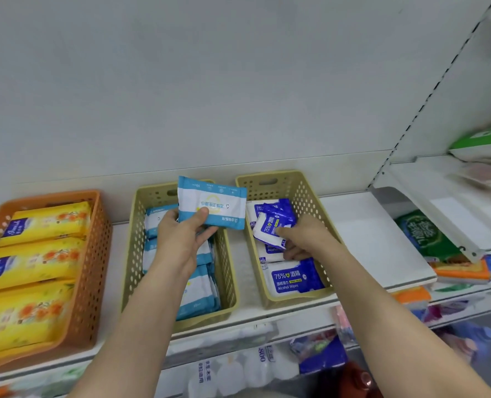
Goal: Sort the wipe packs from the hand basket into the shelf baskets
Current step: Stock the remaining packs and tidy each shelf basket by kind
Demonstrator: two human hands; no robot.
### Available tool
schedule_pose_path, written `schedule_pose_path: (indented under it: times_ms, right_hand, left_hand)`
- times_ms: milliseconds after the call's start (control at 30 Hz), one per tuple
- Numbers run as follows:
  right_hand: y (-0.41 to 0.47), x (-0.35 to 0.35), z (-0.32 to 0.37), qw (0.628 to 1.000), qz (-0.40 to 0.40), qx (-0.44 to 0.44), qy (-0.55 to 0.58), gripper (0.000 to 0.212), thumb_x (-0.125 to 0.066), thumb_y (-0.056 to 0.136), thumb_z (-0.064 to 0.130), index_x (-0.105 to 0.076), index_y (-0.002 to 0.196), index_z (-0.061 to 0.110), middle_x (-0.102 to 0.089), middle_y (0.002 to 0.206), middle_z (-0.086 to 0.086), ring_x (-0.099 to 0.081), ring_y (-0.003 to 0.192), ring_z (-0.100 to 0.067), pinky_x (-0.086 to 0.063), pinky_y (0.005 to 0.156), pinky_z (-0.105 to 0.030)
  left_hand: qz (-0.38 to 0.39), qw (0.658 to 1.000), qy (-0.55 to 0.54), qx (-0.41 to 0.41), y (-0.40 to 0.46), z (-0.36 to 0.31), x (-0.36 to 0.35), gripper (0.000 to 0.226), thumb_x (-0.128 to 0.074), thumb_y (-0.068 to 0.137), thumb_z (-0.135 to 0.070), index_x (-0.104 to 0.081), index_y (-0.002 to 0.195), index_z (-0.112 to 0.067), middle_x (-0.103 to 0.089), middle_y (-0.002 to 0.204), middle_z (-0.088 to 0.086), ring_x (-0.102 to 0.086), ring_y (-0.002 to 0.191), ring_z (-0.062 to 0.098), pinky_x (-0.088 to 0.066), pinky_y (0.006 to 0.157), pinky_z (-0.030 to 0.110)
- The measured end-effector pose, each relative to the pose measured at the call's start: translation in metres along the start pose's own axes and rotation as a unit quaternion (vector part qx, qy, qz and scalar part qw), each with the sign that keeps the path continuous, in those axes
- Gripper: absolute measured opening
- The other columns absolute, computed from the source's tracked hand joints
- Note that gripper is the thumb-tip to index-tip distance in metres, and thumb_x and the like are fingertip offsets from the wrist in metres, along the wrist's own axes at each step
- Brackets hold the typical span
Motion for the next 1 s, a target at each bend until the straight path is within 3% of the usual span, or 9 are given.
schedule_pose_path:
  times_ms: [67, 133, 233, 300, 367, 500, 633, 800, 1000]
  right_hand:
    - [0.005, 0.008, -0.001, 0.976, -0.128, 0.047, -0.17, 0.034, -0.067, 0.084, 0.043, -0.06, 0.091, 0.01, -0.074, 0.085, -0.006, -0.071, 0.076, -0.026, -0.053, 0.065, -0.032]
    - [0.01, 0.01, 0.005, 0.946, -0.187, 0.136, -0.229, 0.037, -0.069, 0.084, 0.041, -0.054, 0.108, 0.019, -0.067, 0.109, -0.005, -0.065, 0.097, -0.025, -0.048, 0.07, -0.032]
    - [0.023, 0.002, 0.018, 0.911, -0.068, 0.287, -0.29, 0.066, -0.072, 0.085, 0.019, -0.041, 0.143, 0.028, -0.041, 0.147, -0.006, -0.041, 0.134, -0.027, -0.044, 0.102, -0.04]
    - [0.03, -0.002, 0.027, 0.878, 0.008, 0.319, -0.357, 0.075, -0.068, 0.087, 0.01, -0.035, 0.15, 0.032, -0.028, 0.157, -0.003, -0.027, 0.143, -0.025, -0.033, 0.112, -0.039]
    - [0.037, -0.002, 0.031, 0.861, 0.041, 0.316, -0.396, 0.071, -0.068, 0.087, 0.012, -0.038, 0.148, 0.034, -0.034, 0.153, -0.002, -0.032, 0.14, -0.024, -0.04, 0.108, -0.04]
    - [0.037, 0.007, 0.032, 0.834, -0.042, 0.32, -0.448, 0.045, -0.079, 0.078, 0.034, -0.062, 0.119, 0.03, -0.048, 0.12, -0.002, -0.041, 0.121, -0.021, -0.046, 0.089, -0.036]
    - [0.031, 0.008, 0.027, 0.816, -0.029, 0.354, -0.456, 0.023, -0.078, 0.079, 0.031, -0.062, 0.094, 0.023, -0.054, 0.113, 0.002, -0.048, 0.113, -0.017, -0.048, 0.085, -0.035]
    - [0.026, 0.011, 0.024, 0.796, 0.003, 0.348, -0.495, 0.041, -0.074, 0.082, 0.038, -0.061, 0.121, 0.033, -0.054, 0.124, 0.002, -0.044, 0.12, -0.019, -0.046, 0.093, -0.037]
    - [0.029, 0.015, 0.023, 0.781, 0.009, 0.38, -0.495, 0.024, -0.079, 0.076, 0.041, -0.067, 0.094, 0.029, -0.051, 0.124, 0.005, -0.039, 0.12, -0.016, -0.046, 0.09, -0.034]
  left_hand:
    - [0.0, 1.0, 0.0, 0.004, 0.0, 0.001, 0.0, 0.026, -0.066, 0.089, -0.003, -0.052, 0.109, -0.014, -0.067, 0.116, 0.012, -0.07, 0.1, 0.023, -0.06, 0.082, 0.038]
    - [0.0, 1.0, 0.002, 0.007, -0.001, 0.001, 0.0, 0.025, -0.066, 0.089, -0.003, -0.053, 0.106, -0.016, -0.067, 0.116, 0.013, -0.07, 0.101, 0.024, -0.06, 0.083, 0.039]
    - [-0.001, 1.0, 0.004, 0.01, -0.003, 0.003, -0.002, 0.028, -0.066, 0.089, -0.003, -0.053, 0.112, -0.012, -0.067, 0.116, 0.013, -0.07, 0.1, 0.024, -0.06, 0.081, 0.038]
    - [-0.003, 1.0, 0.004, 0.011, -0.004, 0.003, -0.003, 0.03, -0.066, 0.089, -0.003, -0.053, 0.115, -0.011, -0.067, 0.116, 0.013, -0.07, 0.099, 0.023, -0.06, 0.08, 0.037]
    - [-0.005, 1.0, 0.002, 0.012, -0.006, 0.002, -0.003, 0.026, -0.066, 0.089, -0.003, -0.054, 0.109, -0.013, -0.067, 0.115, 0.012, -0.071, 0.098, 0.023, -0.06, 0.08, 0.037]
    - [-0.01, 1.0, -0.001, 0.007, -0.007, 0.001, -0.002, 0.026, -0.066, 0.089, -0.004, -0.054, 0.109, -0.014, -0.068, 0.115, 0.012, -0.071, 0.098, 0.022, -0.06, 0.08, 0.037]
    - [-0.01, 1.0, 0.003, 0.003, -0.011, 0.003, -0.004, 0.035, -0.066, 0.089, -0.003, -0.051, 0.121, -0.008, -0.068, 0.115, 0.012, -0.071, 0.097, 0.021, -0.061, 0.076, 0.034]
    - [-0.01, 1.0, 0.003, 0.002, -0.016, 0.009, -0.008, 0.04, -0.066, 0.089, -0.004, -0.049, 0.125, -0.008, -0.068, 0.114, 0.011, -0.072, 0.093, 0.018, -0.061, 0.073, 0.031]
    - [-0.018, 1.0, 0.003, -0.001, -0.02, 0.012, -0.008, 0.036, -0.067, 0.089, -0.005, -0.05, 0.12, -0.011, -0.068, 0.112, 0.01, -0.073, 0.092, 0.018, -0.061, 0.071, 0.031]
Point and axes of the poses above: each hand's wrist, its own y-axis towards the middle knuckle, its own x-axis out of the back of the hand, z = x × y, the point moved 1 cm from there along y, towards the middle knuckle
